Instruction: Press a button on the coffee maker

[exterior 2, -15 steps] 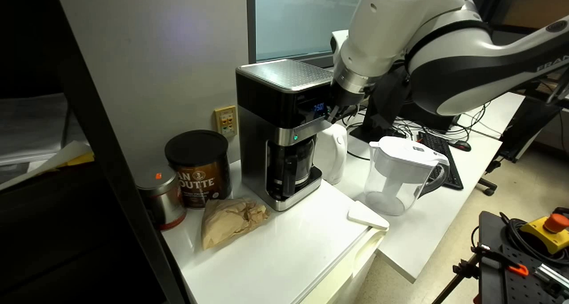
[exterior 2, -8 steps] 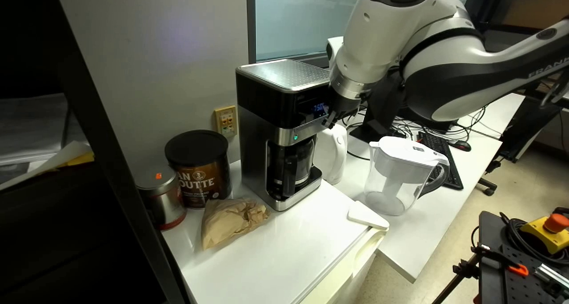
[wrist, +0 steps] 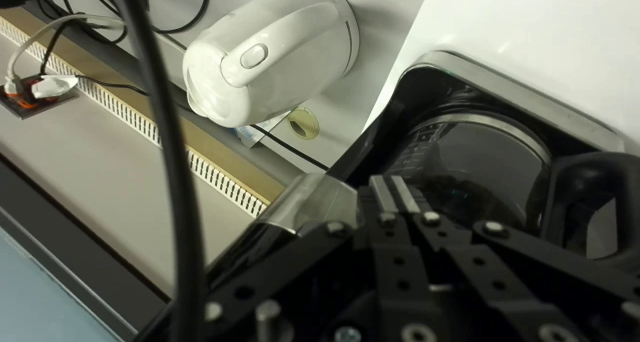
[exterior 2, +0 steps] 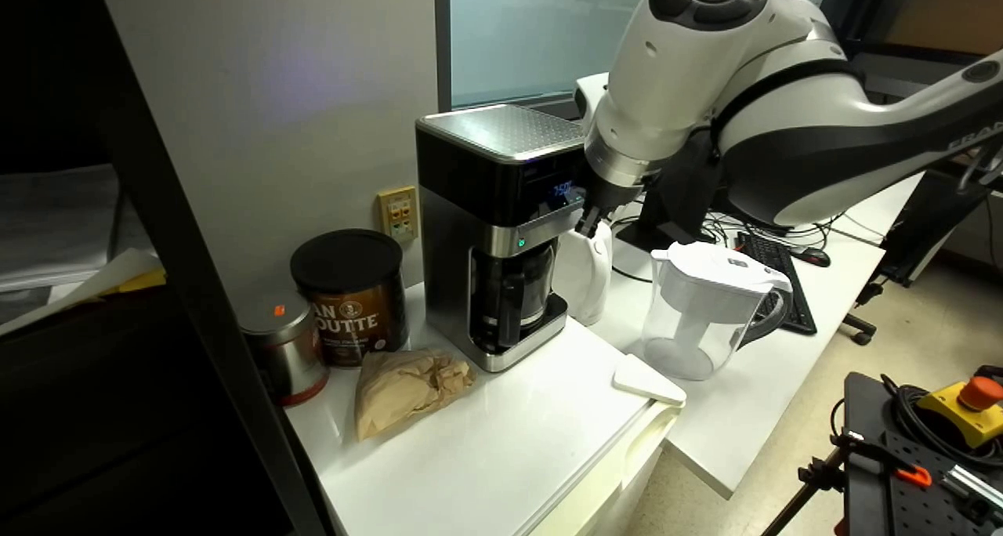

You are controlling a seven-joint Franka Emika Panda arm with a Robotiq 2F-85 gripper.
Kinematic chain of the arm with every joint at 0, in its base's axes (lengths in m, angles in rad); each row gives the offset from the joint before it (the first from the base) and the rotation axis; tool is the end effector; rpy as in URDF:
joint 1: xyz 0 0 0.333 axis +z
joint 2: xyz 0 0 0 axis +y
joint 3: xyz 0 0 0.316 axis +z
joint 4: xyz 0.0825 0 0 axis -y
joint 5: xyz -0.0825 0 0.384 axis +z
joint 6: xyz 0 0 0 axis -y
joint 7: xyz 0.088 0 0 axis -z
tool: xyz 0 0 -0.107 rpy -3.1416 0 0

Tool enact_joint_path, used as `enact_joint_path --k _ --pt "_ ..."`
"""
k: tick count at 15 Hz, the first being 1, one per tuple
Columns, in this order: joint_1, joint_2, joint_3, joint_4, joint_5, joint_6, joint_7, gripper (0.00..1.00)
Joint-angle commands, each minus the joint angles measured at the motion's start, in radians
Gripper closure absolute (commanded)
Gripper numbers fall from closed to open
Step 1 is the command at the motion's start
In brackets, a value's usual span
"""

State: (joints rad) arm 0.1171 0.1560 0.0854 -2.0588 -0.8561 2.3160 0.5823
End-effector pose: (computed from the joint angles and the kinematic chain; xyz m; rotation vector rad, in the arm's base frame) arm 0.5805 0.1034 0.3756 2.5440 0.2374 0.4415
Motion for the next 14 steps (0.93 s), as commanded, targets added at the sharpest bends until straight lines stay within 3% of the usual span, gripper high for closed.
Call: enact_joint_path --k 1,6,14 --pt "0.034 -0.100 0.004 -0.117 -0.081 -0.054 -0.028 1.00" --pt "0.045 -0.219 0.043 -0.253 -0.193 -0.106 -0.043 1.00" --pt "0.038 -0.320 0.076 -0.349 -0.272 -0.080 -0.058 1.00"
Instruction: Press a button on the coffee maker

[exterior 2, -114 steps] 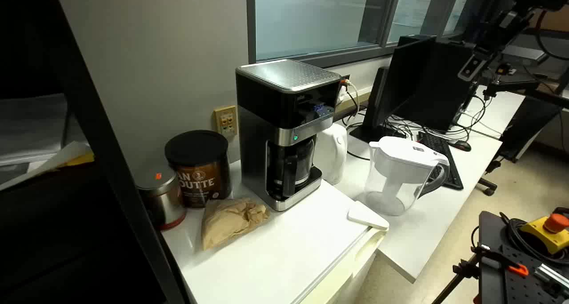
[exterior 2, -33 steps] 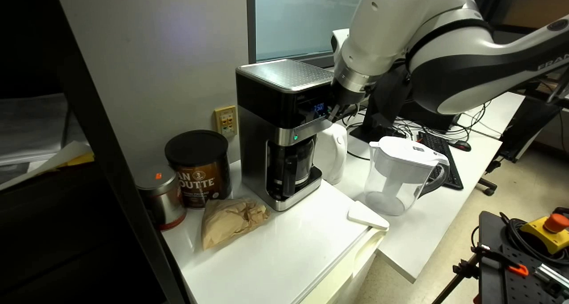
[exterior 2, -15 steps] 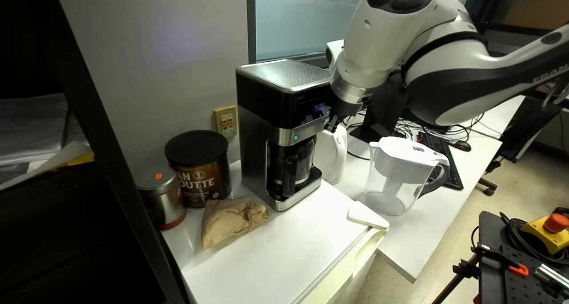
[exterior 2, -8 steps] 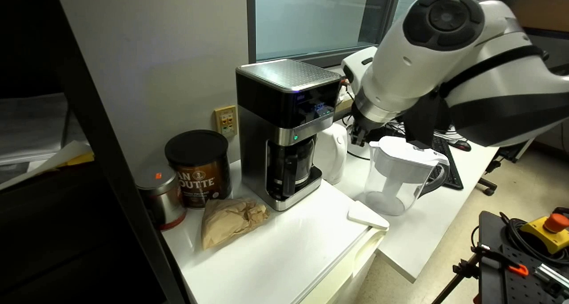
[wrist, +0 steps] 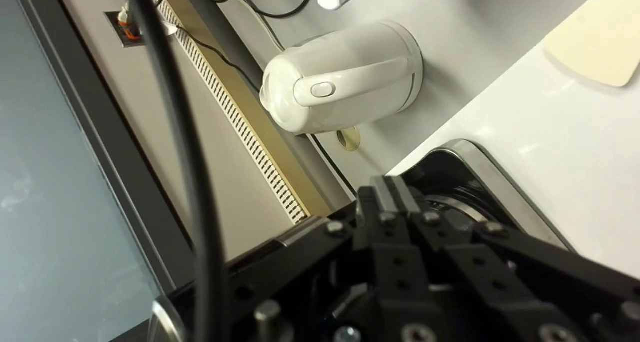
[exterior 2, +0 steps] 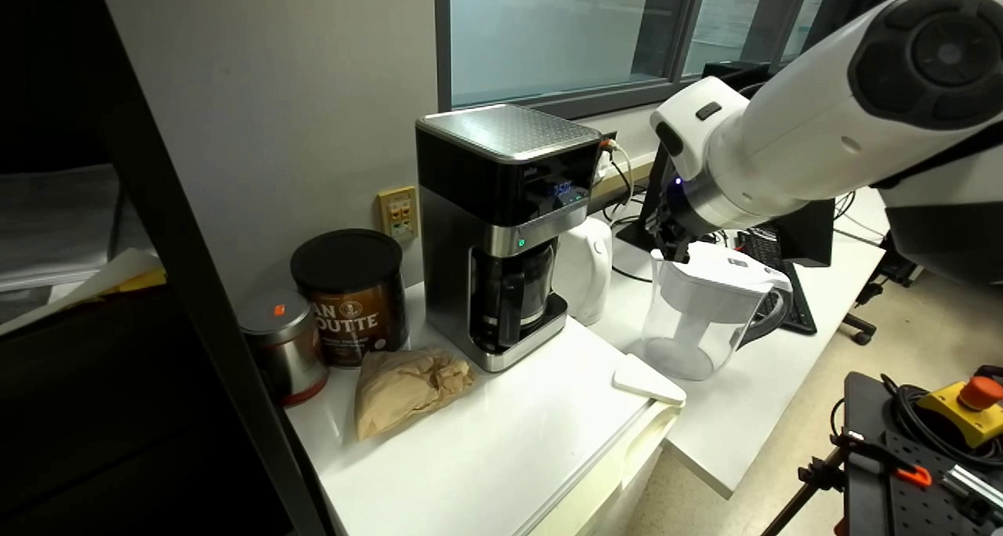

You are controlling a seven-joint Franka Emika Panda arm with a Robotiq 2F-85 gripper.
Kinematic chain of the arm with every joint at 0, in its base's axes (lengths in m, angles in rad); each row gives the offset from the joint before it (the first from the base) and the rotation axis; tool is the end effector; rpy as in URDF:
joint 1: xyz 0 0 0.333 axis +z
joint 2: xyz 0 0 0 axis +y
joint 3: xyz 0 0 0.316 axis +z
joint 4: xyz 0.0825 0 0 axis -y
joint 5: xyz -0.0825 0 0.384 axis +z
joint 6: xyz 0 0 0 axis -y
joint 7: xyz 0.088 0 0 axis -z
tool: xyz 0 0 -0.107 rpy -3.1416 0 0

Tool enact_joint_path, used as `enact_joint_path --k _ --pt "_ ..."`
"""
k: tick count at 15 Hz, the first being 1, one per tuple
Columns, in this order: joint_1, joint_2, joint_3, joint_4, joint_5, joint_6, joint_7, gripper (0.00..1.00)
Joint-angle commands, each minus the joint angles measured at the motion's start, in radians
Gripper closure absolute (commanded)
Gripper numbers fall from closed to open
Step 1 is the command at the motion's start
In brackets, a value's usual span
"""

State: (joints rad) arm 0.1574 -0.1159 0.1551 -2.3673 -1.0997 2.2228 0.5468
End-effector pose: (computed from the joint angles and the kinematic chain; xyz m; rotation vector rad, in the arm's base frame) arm 0.4763 0.1247 0.3827 2.2422 0.5632 0.4066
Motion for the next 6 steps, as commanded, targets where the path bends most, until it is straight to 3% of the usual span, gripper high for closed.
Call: enact_joint_path --k 1,6 --pt "-0.002 -0.055 0.007 -0.047 -0.032 0.015 -0.024 1.00" --pt "-0.002 -0.078 0.009 -0.067 -0.047 0.028 -0.040 1.00"
